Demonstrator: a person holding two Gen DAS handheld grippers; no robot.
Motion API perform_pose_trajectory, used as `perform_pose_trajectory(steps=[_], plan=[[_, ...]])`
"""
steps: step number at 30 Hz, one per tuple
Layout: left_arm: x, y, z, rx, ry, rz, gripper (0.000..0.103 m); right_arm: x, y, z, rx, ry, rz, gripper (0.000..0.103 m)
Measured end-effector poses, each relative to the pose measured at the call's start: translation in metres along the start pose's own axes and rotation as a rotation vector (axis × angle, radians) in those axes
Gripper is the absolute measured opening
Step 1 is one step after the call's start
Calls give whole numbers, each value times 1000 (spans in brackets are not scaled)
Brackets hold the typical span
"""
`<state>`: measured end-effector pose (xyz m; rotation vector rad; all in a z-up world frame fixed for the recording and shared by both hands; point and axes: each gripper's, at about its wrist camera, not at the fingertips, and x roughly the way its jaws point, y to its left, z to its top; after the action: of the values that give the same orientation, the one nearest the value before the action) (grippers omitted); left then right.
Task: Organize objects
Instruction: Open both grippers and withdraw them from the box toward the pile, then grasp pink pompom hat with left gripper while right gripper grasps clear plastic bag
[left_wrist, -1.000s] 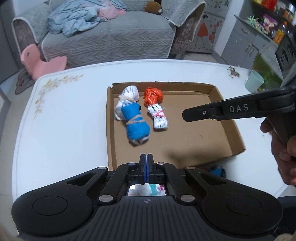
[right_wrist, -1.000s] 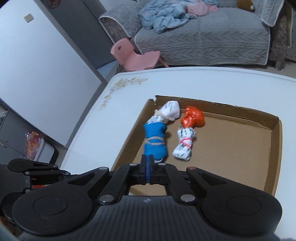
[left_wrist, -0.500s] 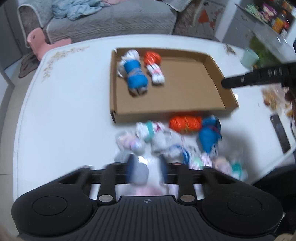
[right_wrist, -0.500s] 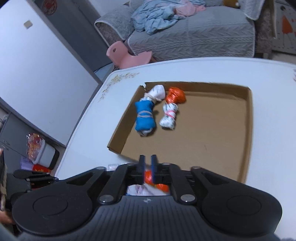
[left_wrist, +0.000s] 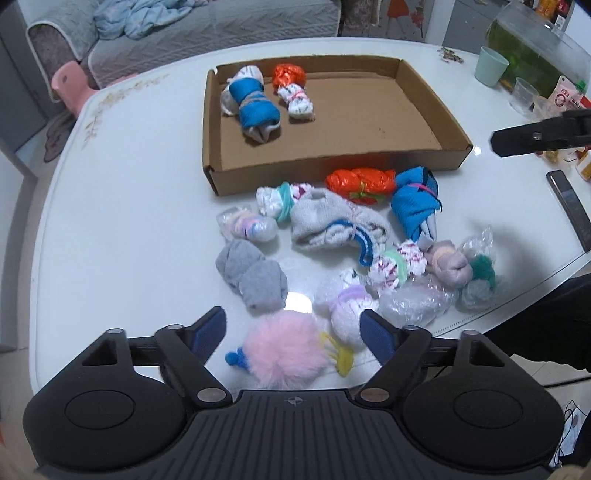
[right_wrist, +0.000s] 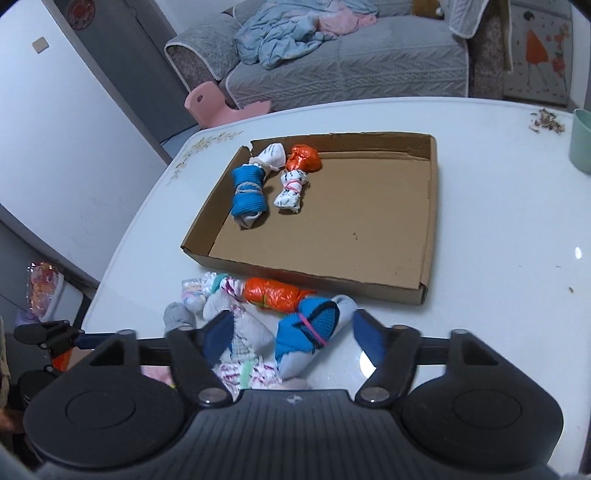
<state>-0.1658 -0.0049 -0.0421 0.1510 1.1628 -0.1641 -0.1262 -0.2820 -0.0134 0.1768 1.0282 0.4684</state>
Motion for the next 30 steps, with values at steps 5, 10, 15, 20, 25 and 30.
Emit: perform_pose_trajectory(steps=[5,10,15,20,25,30], plan=[[-2,-3,-3,9,-15,17,86,-11,3,-15,-17,-37,-25,82],[-7,2,-1,-25,-51,26,86,-25,10,-27,-120,-182,-64,93],[-2,7,-20,-115,-71,39,86,-38,16,-52,-273,-313,-91,101],[9,-2,-41,-110,-94,88,86,-38,28,-74,-330,-291,-102,102],[26,-2,-50,-134,-87,122,86,-14,38,-87,-384,-156,-148,98],[43,1,-54,-180,-67,138,86,7,26,-92,-325,-20,-161,89]])
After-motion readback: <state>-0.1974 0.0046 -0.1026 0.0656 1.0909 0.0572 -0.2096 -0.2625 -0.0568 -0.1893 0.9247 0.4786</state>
